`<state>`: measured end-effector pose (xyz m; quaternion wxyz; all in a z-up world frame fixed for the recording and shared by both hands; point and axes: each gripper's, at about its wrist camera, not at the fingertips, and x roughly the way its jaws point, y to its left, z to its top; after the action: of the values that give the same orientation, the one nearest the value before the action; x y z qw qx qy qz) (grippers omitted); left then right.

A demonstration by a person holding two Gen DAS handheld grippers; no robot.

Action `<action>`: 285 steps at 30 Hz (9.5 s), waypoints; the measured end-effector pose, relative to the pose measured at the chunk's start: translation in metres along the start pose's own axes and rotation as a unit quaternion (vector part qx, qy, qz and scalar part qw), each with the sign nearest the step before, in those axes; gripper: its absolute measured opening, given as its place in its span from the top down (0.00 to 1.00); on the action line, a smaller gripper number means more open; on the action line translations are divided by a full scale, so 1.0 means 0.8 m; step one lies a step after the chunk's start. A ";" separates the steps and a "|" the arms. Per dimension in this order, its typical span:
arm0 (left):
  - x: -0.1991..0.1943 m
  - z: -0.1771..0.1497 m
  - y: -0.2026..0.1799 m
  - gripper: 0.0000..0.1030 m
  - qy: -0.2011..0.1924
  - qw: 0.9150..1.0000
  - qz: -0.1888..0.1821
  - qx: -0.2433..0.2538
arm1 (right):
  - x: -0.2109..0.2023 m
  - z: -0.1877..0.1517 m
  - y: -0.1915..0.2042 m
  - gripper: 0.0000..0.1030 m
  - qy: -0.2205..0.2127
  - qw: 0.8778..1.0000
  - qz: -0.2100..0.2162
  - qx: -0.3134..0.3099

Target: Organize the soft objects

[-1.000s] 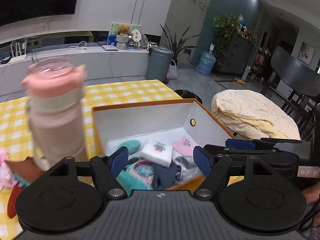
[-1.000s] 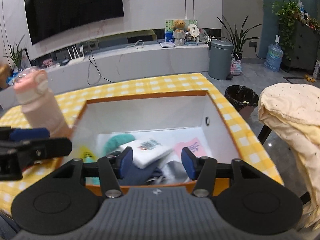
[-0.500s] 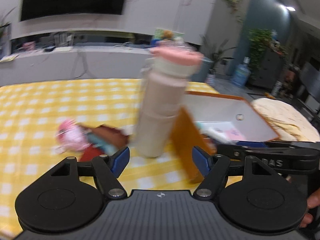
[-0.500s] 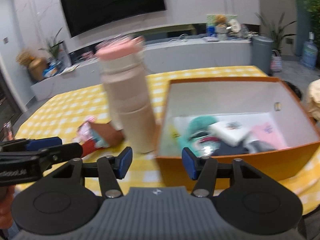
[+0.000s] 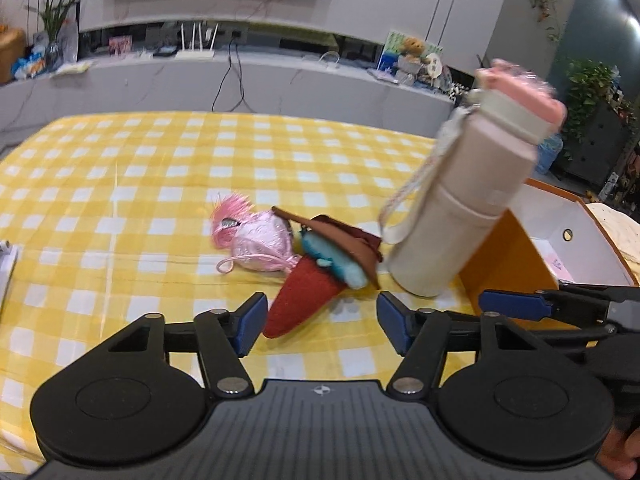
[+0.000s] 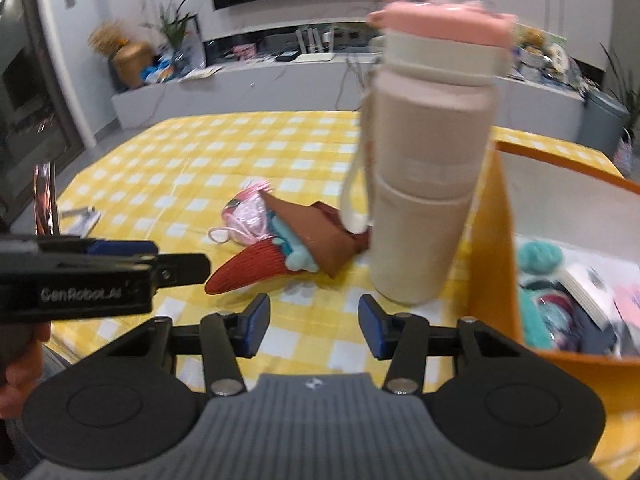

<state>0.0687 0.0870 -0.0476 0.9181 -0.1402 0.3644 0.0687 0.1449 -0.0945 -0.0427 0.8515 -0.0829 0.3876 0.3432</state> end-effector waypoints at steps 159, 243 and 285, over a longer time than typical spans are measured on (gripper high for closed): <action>0.065 -0.041 0.029 0.66 0.058 0.993 -0.026 -0.095 | 0.074 -0.027 -0.016 0.99 0.036 0.998 0.048 0.015; 0.216 0.080 -0.339 0.50 0.113 0.974 -0.165 0.108 | -0.039 -0.006 -0.385 0.90 0.038 0.973 -0.176 0.143; -0.100 -0.019 -0.145 0.46 0.015 0.997 -0.048 0.065 | -0.156 -0.087 -0.084 0.63 -0.067 0.994 0.027 0.081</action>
<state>0.0273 -0.0298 0.0205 0.9219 -0.0988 0.3746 -0.0018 0.0888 -0.2376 -0.0093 0.8698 0.0201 0.3582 0.3388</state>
